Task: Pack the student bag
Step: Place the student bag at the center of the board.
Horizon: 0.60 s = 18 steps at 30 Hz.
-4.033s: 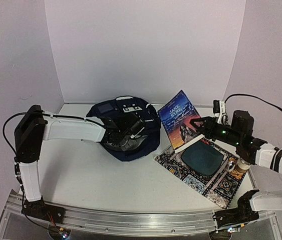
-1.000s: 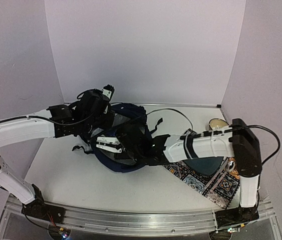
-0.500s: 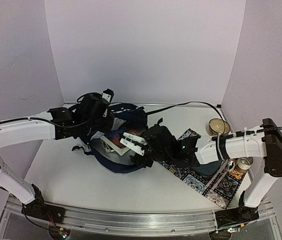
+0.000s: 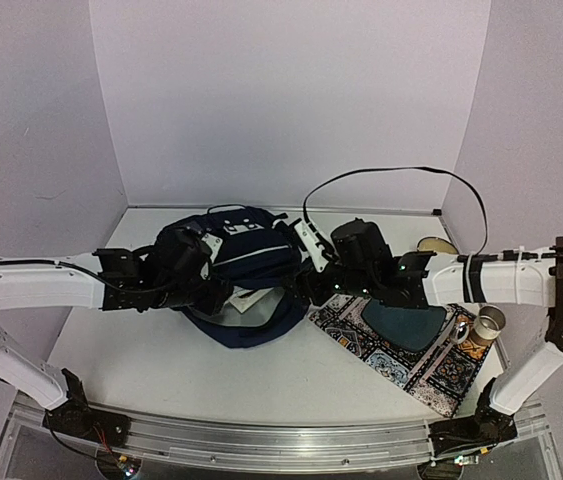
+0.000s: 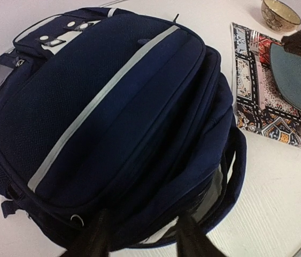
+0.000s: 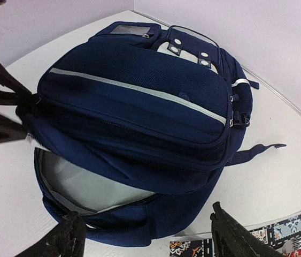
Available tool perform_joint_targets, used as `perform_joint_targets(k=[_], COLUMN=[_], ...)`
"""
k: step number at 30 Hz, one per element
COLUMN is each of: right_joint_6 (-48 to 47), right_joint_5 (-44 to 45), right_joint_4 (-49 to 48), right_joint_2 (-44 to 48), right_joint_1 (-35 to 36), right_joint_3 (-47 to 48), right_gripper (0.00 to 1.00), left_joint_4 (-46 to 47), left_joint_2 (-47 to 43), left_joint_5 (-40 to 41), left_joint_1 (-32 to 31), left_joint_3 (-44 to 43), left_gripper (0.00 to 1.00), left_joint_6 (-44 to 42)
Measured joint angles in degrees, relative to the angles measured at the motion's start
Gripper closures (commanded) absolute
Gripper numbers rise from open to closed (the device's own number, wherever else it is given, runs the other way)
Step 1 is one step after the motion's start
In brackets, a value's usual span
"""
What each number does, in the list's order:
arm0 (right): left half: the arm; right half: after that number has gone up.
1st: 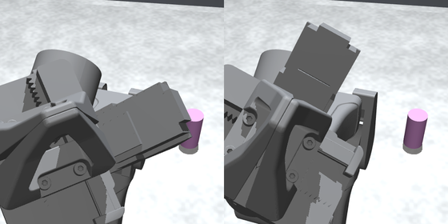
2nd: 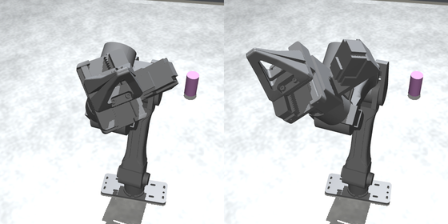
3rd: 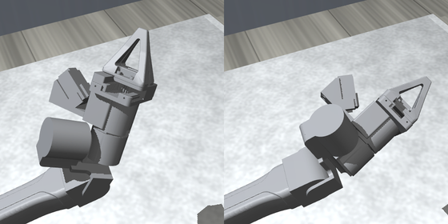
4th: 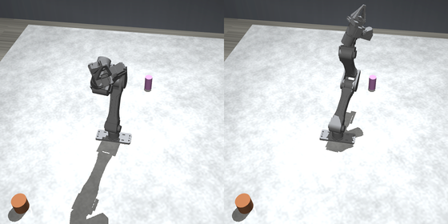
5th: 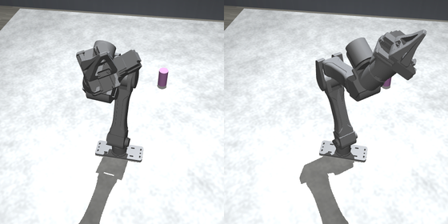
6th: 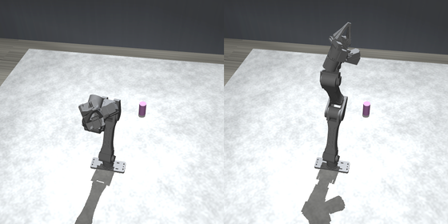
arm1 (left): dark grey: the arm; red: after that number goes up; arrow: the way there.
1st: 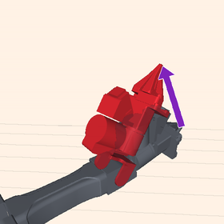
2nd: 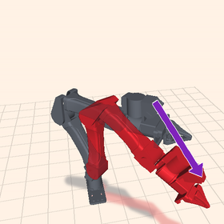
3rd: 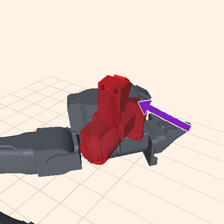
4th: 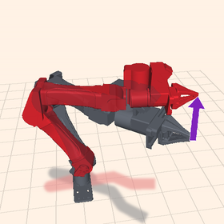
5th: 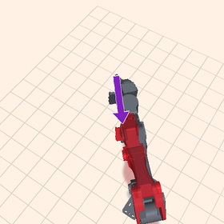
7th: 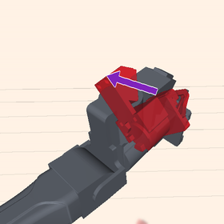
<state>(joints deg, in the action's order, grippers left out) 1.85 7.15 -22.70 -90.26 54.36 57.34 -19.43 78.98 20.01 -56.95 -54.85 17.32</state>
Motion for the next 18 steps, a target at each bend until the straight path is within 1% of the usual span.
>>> perform_joint_targets(k=[1, 2, 5, 7, 11, 18], right_joint_6=[0.91, 1.91, 4.48, 5.93, 8.84, 12.17], right_joint_5=[-0.33, -0.62, -1.64, -2.12, -2.38, -1.64], right_joint_4=[0.0, 0.01, 0.14, 0.4, 0.59, 2.38], right_joint_2=[0.02, 0.05, 0.07, 0.07, 0.07, 0.04], right_joint_1=[-0.08, -0.17, -0.33, -0.32, -0.34, -1.49], right_joint_3=[0.0, 0.0, 0.0, 0.0, 0.02, 0.02], right_gripper=[0.19, 0.19, 0.17, 0.16, 0.15, 0.15], left_joint_4=[-0.39, -0.82, -1.19, -0.84, 0.48, 3.41], left_joint_2=[-1.32, -2.77, -6.8, -9.08, -10.28, -6.85], left_joint_5=[-0.52, -0.89, -2.98, -5.78, -9.69, -19.81], left_joint_1=[0.03, 0.15, 2.44, 7.0, 17.74, 34.52], left_joint_3=[0.67, 1.14, 1.3, 1.4, 3.43, 10.91], left_gripper=[0.38, 0.36, 0.33, 0.32, 0.3, 0.3], left_joint_6=[0.75, 1.94, 4.61, 6.59, 9.46, 13.88])
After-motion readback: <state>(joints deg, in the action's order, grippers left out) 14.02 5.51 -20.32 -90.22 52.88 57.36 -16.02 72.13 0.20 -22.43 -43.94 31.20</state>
